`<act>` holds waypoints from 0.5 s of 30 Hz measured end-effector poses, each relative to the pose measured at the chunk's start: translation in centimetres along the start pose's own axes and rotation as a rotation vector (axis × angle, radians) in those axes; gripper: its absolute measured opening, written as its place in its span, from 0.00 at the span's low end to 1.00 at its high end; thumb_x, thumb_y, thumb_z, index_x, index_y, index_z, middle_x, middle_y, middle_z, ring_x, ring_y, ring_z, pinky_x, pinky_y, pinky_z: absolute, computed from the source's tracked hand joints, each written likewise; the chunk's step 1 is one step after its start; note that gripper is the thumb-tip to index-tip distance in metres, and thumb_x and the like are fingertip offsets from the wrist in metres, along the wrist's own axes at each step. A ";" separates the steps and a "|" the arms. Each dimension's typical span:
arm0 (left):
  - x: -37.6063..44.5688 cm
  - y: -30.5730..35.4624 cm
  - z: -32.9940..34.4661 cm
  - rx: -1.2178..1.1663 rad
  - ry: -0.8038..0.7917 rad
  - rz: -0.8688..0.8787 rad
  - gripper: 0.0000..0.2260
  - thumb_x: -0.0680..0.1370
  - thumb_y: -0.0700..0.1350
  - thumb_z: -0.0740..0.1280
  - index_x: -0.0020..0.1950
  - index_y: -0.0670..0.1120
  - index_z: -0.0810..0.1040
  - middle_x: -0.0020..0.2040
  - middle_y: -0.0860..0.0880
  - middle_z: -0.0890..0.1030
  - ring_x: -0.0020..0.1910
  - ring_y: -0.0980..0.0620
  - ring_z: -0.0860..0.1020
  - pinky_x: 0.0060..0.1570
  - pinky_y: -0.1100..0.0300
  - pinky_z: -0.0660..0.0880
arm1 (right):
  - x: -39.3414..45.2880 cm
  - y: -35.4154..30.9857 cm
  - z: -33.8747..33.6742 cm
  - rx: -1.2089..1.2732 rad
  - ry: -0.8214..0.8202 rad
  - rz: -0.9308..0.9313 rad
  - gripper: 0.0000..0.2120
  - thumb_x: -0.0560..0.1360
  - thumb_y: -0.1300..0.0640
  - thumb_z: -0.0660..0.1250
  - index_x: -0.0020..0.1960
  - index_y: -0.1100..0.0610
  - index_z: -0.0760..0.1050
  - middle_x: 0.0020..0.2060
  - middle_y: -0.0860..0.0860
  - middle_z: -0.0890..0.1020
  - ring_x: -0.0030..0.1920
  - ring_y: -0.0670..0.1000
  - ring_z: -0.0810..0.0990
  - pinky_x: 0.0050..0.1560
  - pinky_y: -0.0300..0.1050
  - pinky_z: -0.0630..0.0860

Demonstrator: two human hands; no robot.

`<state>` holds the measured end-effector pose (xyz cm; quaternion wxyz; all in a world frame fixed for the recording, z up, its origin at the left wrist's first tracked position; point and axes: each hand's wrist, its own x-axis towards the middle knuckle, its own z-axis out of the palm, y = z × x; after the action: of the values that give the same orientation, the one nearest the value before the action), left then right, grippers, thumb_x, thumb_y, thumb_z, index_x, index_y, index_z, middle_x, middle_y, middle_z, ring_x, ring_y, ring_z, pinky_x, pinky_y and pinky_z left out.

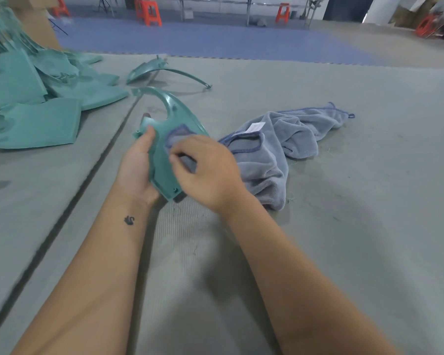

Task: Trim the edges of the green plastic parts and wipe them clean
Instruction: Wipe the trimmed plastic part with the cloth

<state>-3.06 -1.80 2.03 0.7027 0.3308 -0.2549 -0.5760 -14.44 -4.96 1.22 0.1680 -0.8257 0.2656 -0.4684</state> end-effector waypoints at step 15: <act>-0.5 0.0 0.6 0.178 0.042 0.002 0.16 0.80 0.37 0.59 0.66 0.44 0.77 0.50 0.46 0.85 0.45 0.48 0.84 0.41 0.56 0.81 | 0.8 3.0 -1.8 -0.209 -0.189 0.285 0.24 0.82 0.44 0.52 0.77 0.45 0.60 0.76 0.44 0.63 0.78 0.43 0.51 0.76 0.50 0.33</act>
<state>-3.59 -1.38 2.38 0.6763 0.4038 -0.2904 -0.5434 -16.46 -7.86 1.11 0.1702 -0.8330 0.4100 -0.3302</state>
